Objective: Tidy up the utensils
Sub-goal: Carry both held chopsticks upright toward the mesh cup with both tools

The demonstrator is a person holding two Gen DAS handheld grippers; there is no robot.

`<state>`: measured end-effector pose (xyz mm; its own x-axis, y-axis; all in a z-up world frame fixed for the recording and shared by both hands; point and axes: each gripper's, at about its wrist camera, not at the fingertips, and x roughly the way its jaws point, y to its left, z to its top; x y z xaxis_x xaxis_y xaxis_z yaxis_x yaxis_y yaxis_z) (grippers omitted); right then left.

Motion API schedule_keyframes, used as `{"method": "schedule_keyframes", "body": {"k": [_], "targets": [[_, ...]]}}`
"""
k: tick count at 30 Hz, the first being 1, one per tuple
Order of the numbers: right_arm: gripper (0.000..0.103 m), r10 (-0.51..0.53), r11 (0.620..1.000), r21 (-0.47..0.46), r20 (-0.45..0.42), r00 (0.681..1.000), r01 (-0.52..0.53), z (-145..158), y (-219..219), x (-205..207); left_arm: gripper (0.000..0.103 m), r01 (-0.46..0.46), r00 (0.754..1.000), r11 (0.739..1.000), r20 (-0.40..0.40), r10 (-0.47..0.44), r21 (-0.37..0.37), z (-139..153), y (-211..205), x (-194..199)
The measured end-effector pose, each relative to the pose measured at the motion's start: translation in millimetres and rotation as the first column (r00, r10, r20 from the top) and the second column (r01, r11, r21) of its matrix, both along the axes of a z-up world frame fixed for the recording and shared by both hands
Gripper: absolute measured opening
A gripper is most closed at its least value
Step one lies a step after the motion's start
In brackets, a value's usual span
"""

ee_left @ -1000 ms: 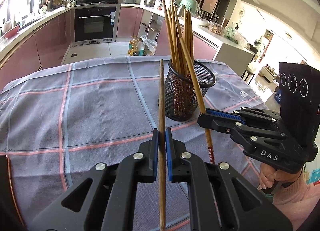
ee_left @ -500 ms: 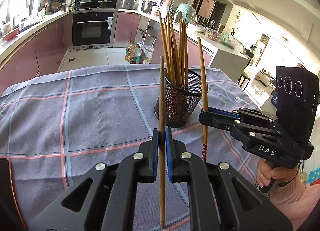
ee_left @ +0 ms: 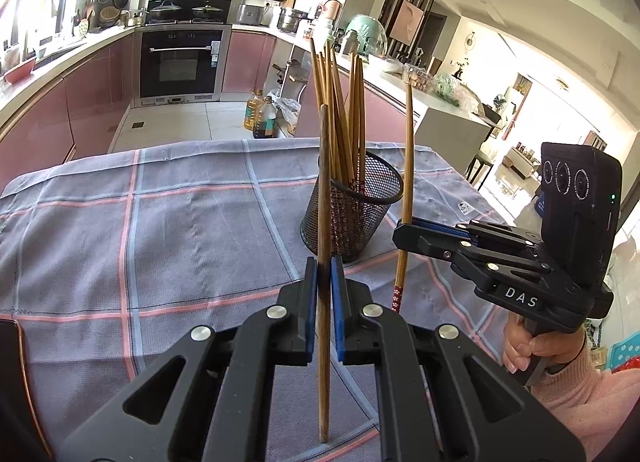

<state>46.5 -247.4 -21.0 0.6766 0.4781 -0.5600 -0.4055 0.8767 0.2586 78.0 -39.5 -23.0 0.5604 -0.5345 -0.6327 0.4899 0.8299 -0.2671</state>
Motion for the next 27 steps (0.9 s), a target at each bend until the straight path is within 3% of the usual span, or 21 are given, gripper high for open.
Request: {"method": "schedule_keyframes", "body": {"k": [16, 27], "targets": [[0.006, 0.124, 0.989, -0.077, -0.002, 0.992, -0.124, -3.1, 36.0, 0.8, 0.008, 0.067, 0.998, 0.998, 0.008, -0.068, 0.010, -1.3, -8.9, -9.5], [0.006, 0.128, 0.989, -0.081, 0.017, 0.992, -0.126, 0.7, 36.2, -3.4, 0.008, 0.089, 0.996, 0.996, -0.020, -0.089, 0.031, -11.3, -18.5, -4.7]]}}
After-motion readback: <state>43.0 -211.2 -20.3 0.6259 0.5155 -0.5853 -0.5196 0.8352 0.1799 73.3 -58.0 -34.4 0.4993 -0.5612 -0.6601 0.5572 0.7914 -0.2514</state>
